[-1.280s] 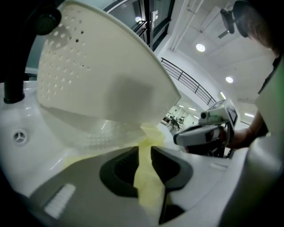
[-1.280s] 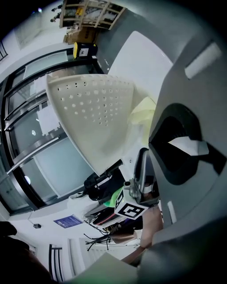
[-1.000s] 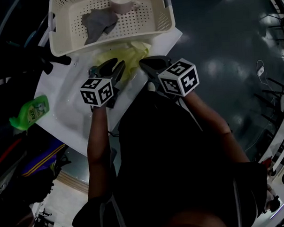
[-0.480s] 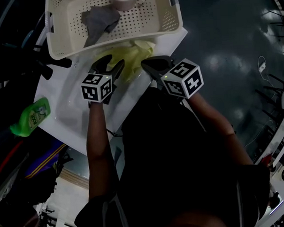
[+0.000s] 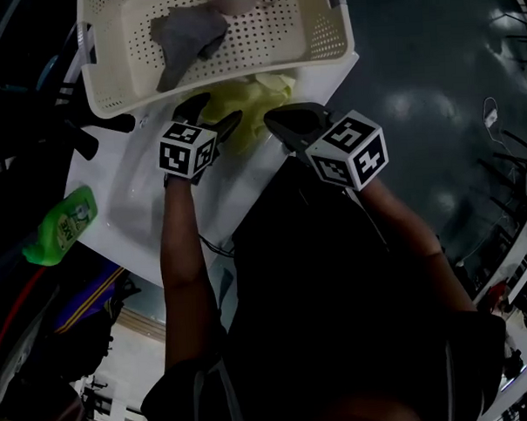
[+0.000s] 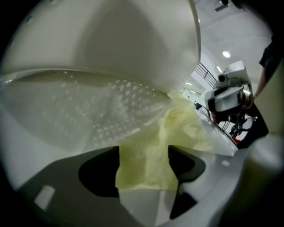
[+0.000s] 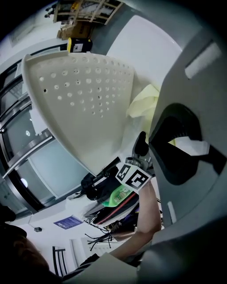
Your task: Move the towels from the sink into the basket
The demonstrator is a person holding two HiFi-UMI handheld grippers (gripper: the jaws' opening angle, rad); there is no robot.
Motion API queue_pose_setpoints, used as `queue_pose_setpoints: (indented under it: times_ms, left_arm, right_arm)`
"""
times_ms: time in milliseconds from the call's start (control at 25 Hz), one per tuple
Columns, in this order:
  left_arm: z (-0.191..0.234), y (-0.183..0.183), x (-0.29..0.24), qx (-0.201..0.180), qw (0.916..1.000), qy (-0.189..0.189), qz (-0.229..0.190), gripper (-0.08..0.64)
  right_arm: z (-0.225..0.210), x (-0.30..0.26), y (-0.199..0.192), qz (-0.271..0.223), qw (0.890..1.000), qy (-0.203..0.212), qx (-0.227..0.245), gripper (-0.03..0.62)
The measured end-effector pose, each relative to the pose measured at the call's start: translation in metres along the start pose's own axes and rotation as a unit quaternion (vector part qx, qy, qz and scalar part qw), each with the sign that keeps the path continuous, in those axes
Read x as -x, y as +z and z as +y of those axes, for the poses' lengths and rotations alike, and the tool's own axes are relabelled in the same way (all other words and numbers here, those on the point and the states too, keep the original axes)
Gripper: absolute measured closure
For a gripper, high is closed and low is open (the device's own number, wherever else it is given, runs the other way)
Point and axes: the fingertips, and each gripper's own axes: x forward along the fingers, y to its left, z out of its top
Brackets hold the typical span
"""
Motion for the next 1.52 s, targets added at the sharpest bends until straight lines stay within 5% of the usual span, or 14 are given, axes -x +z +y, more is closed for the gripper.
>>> queue_pose_setpoints:
  times_ms: [320, 560, 920, 1280, 1520]
  left_arm:
    - [0.001, -0.013, -0.014, -0.008, 0.9992, 0.006, 0.038, 0.260]
    - [0.006, -0.018, -0.015, -0.008, 0.9986, 0.027, 0.045, 0.370]
    - [-0.001, -0.025, -0.009, 0.025, 0.9987, 0.009, 0.043, 0.536]
    - [-0.014, -0.019, 0.013, 0.050, 0.9987, -0.004, 0.006, 0.543]
    - [-0.031, -0.011, 0.033, 0.035, 0.9993, 0.000, -0.010, 0.545]
  right_arm:
    - [0.000, -0.001, 0.003, -0.006, 1.000, 0.010, -0.023, 0.592]
    - [0.001, -0.002, 0.003, -0.007, 0.999, 0.014, -0.028, 0.592]
    - [0.009, 0.002, 0.003, -0.011, 0.999, 0.022, -0.028, 0.592]
    - [0.016, 0.009, 0.002, -0.020, 0.999, 0.024, -0.022, 0.592]
    - [0.022, 0.016, 0.005, -0.029, 0.999, 0.029, -0.014, 0.592]
